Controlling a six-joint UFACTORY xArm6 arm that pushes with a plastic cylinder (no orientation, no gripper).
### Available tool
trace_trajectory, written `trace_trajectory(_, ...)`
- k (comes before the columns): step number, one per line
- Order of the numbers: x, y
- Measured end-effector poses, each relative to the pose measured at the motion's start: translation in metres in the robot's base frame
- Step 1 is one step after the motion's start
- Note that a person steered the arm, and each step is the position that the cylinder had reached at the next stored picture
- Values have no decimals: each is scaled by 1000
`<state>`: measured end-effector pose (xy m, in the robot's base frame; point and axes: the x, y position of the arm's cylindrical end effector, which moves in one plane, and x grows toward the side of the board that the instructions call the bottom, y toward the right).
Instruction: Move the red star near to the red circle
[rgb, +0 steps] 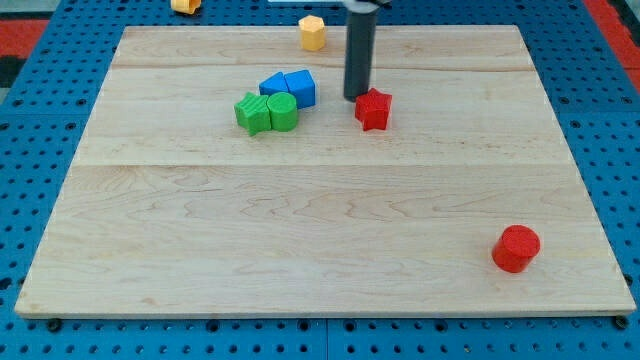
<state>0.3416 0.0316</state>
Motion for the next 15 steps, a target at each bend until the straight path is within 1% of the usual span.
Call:
trace_trajectory(1,49,53)
trace_trajectory(2,27,104)
trace_trajectory(3,8,120)
trace_trajectory(4,55,131)
trace_trajectory(5,104,128)
trace_trajectory(6,132,126)
trace_trajectory(7,129,94)
trace_trajectory(8,121,84)
trace_trajectory(9,123,75)
trace_trajectory(11,152,112)
trace_trajectory(12,152,126)
trace_trajectory(14,152,125)
trace_trajectory(15,133,117)
